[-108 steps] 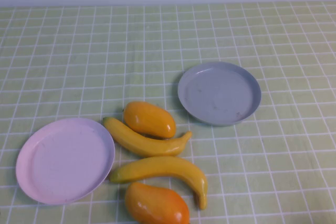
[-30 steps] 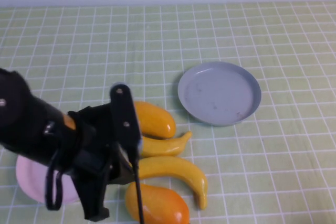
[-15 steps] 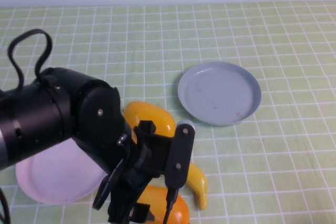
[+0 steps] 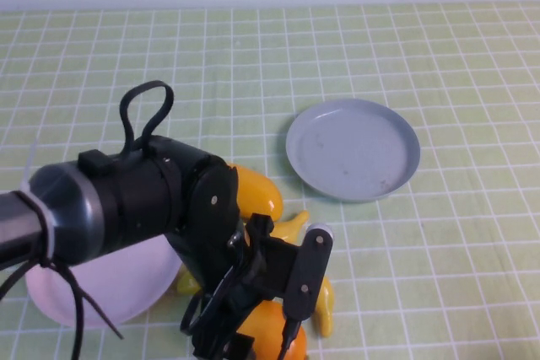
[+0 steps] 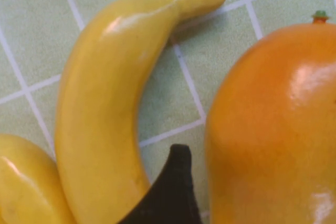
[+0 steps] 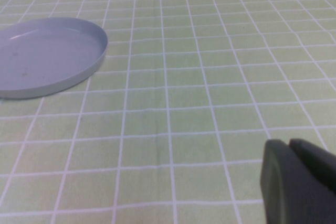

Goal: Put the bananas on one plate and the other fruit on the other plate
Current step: Put one type of fruit in the left plate

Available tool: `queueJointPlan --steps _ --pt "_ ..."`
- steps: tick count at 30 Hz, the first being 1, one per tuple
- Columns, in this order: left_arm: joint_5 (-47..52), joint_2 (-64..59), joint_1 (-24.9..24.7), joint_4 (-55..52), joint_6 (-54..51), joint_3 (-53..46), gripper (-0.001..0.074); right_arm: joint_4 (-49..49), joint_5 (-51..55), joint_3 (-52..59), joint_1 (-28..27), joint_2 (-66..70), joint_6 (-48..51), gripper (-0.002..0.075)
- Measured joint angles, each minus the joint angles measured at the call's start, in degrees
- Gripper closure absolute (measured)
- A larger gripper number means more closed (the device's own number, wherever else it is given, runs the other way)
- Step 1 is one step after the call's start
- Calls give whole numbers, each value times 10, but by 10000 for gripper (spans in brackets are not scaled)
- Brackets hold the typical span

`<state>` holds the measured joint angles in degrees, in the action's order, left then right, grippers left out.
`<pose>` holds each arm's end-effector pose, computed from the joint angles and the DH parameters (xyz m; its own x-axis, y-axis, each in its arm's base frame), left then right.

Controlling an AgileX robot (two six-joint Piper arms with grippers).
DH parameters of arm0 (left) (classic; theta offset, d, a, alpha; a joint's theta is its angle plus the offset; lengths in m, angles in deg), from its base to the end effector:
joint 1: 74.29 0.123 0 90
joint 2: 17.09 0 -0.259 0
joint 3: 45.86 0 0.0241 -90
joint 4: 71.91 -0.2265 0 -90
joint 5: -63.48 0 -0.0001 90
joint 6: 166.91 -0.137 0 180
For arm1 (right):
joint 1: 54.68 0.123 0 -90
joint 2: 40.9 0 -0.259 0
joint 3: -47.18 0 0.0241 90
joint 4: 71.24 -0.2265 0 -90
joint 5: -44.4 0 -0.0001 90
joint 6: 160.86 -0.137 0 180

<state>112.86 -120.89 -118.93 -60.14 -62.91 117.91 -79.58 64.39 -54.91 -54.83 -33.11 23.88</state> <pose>0.1958 -0.2232 0.1492 0.4064 0.8885 -0.2129 0.9133 -0.3879 0.1241 0.0993 0.0065 0.1625 -0.2692 0.0548 -0.9615 -0.0306 0.9974 0.0654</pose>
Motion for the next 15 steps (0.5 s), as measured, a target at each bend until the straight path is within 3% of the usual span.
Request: queueJointPlan --steps 10,15 --pt "-10 -32 -1 0 -1 1 71 0 0 0 0 0 0 741" --pt "-11 -34 -4 8 3 1 179 0 0 0 0 0 0 741"
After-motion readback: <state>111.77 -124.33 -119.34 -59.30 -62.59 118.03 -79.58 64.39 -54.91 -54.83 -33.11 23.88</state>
